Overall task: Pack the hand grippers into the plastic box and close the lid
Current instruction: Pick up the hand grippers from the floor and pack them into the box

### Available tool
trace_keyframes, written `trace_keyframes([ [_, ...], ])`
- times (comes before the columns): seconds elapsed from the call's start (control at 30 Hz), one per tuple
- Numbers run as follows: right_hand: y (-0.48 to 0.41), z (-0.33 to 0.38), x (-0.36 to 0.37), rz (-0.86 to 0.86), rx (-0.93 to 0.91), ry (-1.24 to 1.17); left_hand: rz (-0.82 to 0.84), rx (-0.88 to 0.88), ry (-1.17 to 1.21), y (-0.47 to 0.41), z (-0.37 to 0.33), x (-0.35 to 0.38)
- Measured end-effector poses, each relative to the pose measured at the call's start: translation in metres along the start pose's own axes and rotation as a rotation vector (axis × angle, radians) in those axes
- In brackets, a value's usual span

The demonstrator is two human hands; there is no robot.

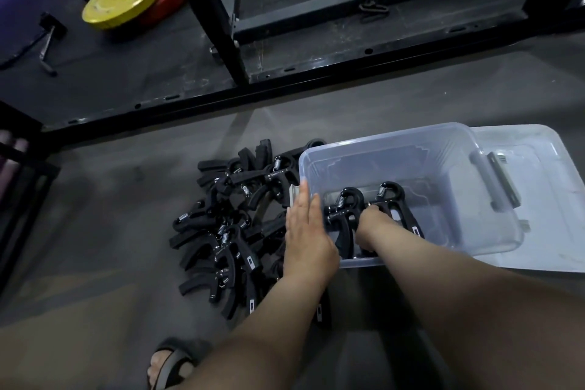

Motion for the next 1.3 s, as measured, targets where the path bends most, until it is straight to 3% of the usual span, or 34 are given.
trace_keyframes([
  [0.23,0.001,0.008,-0.012,-0.072,-0.109,-0.010,0.013,0.002,0.009,-0.004,0.003,0.001],
  [0.47,0.000,0.002,-0.014,-0.071,-0.035,-0.132,-0.038,0.049,-0.034,-0.001,-0.002,0.001],
  [1.3,-0.007,0.007,0.003,0.009,-0.031,0.030,0.001,-0.001,-0.022,-0.003,0.000,0.002],
])
Point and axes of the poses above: each hand's wrist, its own y-axis away from the middle knuckle, its own x-axis out of the palm, z = x × y, the point moved 9 cm from there along -y, towards the middle knuckle, and after that the axes turned 3 degrees about z, right-handed, at the moved point
